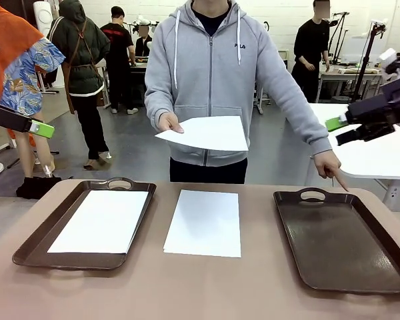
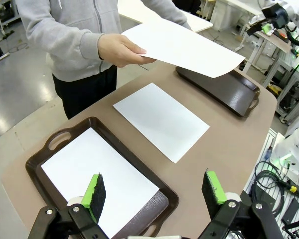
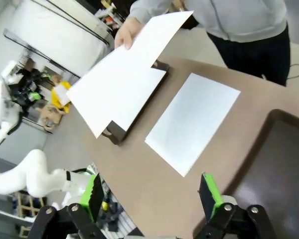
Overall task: Sort the A4 documents.
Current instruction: Receive the A4 Paper.
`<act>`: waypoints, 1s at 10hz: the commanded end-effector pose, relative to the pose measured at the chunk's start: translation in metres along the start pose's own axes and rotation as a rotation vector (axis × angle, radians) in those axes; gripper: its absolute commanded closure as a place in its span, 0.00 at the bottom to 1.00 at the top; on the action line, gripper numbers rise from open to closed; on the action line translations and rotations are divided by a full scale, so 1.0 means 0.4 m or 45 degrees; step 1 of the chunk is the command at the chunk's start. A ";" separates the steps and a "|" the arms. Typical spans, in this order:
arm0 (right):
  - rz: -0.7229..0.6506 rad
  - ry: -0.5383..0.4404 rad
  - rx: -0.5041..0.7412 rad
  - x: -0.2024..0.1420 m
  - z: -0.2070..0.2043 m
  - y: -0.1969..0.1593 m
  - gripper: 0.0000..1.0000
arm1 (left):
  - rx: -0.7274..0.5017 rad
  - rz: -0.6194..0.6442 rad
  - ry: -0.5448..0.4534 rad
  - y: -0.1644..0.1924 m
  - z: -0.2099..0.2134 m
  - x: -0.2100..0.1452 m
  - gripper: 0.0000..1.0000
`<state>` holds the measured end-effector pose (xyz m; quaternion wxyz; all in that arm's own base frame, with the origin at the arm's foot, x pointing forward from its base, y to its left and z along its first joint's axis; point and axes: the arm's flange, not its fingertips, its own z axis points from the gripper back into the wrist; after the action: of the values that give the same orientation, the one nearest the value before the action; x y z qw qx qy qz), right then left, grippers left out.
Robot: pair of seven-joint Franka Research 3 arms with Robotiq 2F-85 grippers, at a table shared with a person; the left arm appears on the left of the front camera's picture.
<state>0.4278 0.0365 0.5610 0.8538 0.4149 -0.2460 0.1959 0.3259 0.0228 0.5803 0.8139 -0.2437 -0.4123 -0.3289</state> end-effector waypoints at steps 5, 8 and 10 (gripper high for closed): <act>-0.264 0.146 0.283 0.170 -0.234 -0.043 0.00 | -0.007 -0.005 0.000 0.001 -0.003 0.000 0.00; -0.355 0.178 0.423 0.193 -0.335 -0.038 0.00 | -0.007 -0.005 0.000 0.001 -0.003 0.000 0.00; -0.408 0.182 0.483 0.196 -0.397 -0.036 0.00 | -0.007 -0.005 0.000 0.001 -0.003 0.000 0.00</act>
<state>0.5301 0.1634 0.5113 0.8033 0.5715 -0.0845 0.1444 0.3261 0.0224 0.5802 0.8141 -0.2434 -0.4119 -0.3292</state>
